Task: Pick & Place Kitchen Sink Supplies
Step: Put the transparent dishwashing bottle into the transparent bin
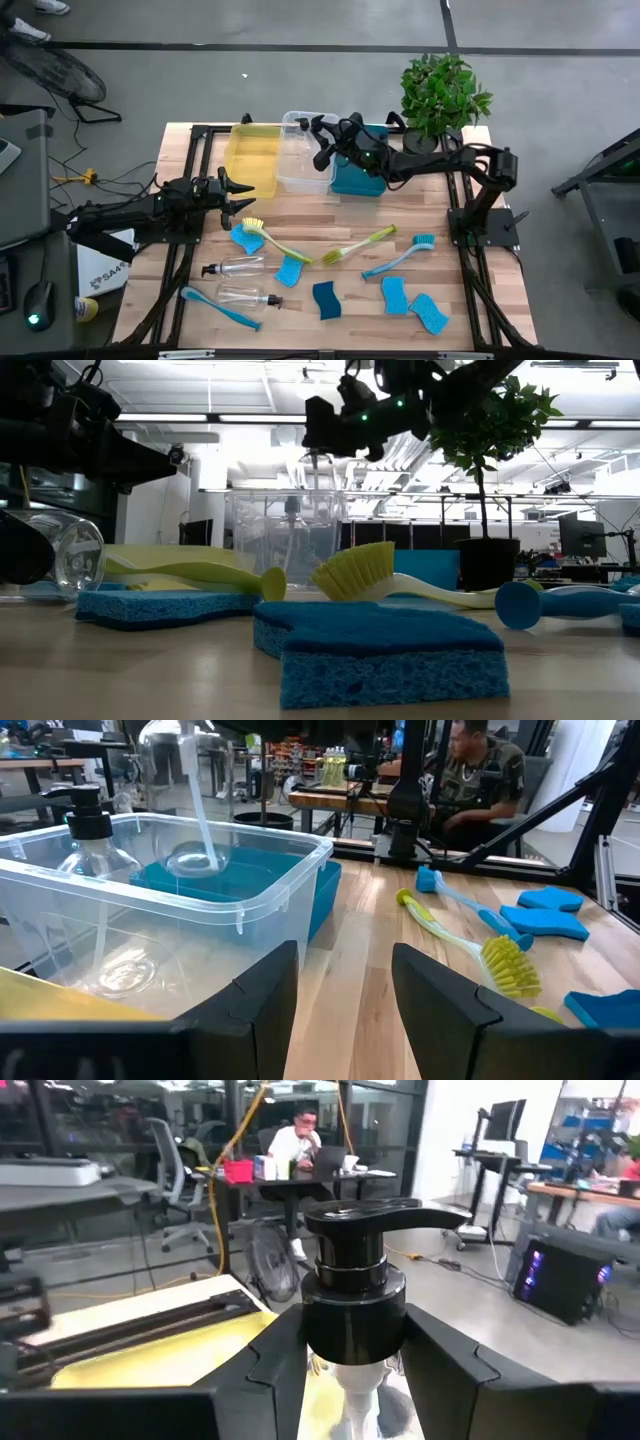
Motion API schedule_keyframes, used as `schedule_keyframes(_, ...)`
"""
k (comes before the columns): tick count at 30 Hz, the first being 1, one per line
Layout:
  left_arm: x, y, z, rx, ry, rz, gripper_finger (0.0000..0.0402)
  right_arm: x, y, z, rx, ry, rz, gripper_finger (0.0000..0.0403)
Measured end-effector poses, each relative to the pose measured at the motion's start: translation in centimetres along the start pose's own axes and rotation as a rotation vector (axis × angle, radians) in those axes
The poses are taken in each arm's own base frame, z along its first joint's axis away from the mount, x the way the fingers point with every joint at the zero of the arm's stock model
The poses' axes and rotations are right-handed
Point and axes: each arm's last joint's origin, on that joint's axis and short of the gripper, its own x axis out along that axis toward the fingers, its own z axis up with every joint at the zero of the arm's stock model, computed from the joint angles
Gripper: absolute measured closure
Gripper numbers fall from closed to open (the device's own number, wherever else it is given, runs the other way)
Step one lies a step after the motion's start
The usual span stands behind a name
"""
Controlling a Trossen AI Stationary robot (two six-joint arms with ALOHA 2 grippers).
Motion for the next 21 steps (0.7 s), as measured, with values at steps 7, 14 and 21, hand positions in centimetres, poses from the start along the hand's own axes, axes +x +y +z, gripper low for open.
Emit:
schedule_keyframes(7,0.0,0.0,0.0,0.000,0.000,-0.001,0.0241,1.0,-1.4,-1.4,0.075,0.035,-0.040,0.0269)
schedule_keyframes(14,0.0,0.0,0.0,0.000,0.000,-0.001,0.0241,1.3,-2.4,-2.3,0.075,0.044,-0.068,0.0269)
schedule_keyframes(21,0.0,0.0,0.0,0.000,0.000,-0.005,0.0241,1.2,-2.8,-2.7,0.066,0.061,-0.079,0.0269)
